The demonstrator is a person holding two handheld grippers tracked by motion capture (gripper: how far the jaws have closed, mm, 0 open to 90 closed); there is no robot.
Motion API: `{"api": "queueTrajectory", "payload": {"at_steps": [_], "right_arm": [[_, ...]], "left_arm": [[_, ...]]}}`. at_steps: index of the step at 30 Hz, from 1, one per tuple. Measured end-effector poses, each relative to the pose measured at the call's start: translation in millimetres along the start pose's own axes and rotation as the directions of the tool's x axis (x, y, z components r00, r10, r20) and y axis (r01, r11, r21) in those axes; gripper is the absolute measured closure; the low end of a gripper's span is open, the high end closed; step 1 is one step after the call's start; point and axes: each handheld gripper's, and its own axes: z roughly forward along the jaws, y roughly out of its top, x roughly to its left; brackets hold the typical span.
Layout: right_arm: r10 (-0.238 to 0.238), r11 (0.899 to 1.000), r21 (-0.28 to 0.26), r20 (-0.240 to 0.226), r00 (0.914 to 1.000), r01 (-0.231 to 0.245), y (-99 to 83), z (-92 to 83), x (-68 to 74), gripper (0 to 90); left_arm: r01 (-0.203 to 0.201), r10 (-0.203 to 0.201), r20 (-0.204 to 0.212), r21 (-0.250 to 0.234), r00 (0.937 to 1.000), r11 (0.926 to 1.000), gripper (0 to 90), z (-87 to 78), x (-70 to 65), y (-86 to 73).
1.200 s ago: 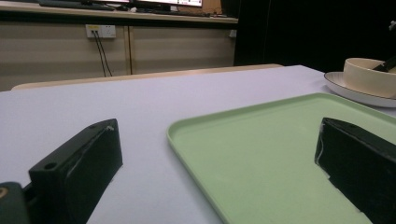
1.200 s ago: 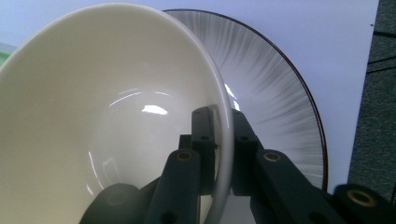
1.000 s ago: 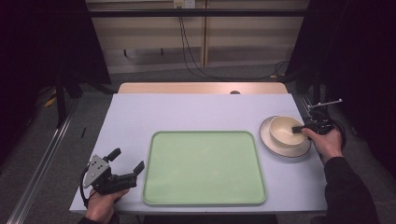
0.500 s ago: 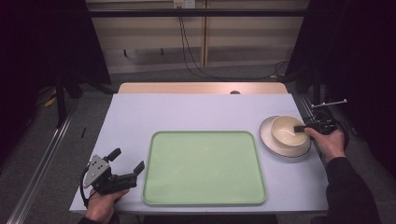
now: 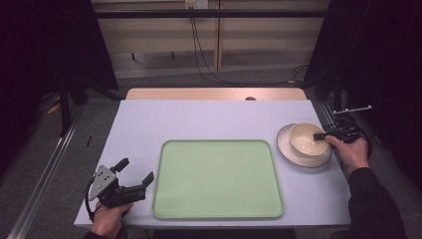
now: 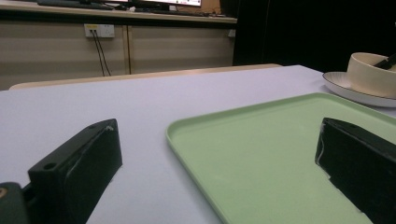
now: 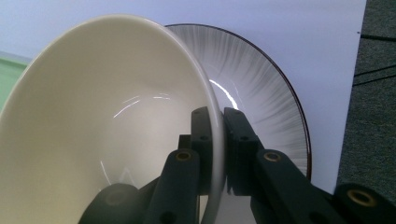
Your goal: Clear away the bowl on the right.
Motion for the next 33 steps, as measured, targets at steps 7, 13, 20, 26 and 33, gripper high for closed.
{"api": "queueTrajectory", "payload": {"at_steps": [7, 13, 20, 26, 33], "right_arm": [[0.005, 1.000, -0.015, -0.004, 1.0000, -0.005, 0.6, -3.3, 1.4, 83.6], [0.003, 0.999, -0.040, -0.022, 0.9998, -0.004, 1.1, -7.1, 2.6, 83.5], [0.008, 0.997, -0.074, -0.037, 0.9993, -0.011, 2.5, -12.3, 4.5, 83.5], [0.003, 0.996, -0.094, -0.048, 0.9988, -0.008, 2.8, -16.3, 3.3, 83.5], [0.027, 0.994, -0.102, -0.056, 0.9981, -0.032, 3.1, -22.7, 5.1, 83.5]], "left_arm": [[0.009, -0.009, 0.001, -0.006, 1.0000, 0.9999, 0.5, 0.4, -0.4, -0.1], [-0.002, 0.002, 0.003, 0.002, 1.0000, 1.0000, 0.5, 0.1, -0.3, 0.1], [0.012, -0.012, -0.001, -0.006, 0.9999, 0.9999, 0.5, 0.6, -0.6, 0.0], [0.013, -0.013, -0.001, -0.007, 0.9999, 0.9999, 0.5, 0.5, -0.6, 0.0], [0.014, -0.014, 0.000, -0.006, 0.9999, 0.9999, 0.5, 0.5, -0.5, 0.1]]}}
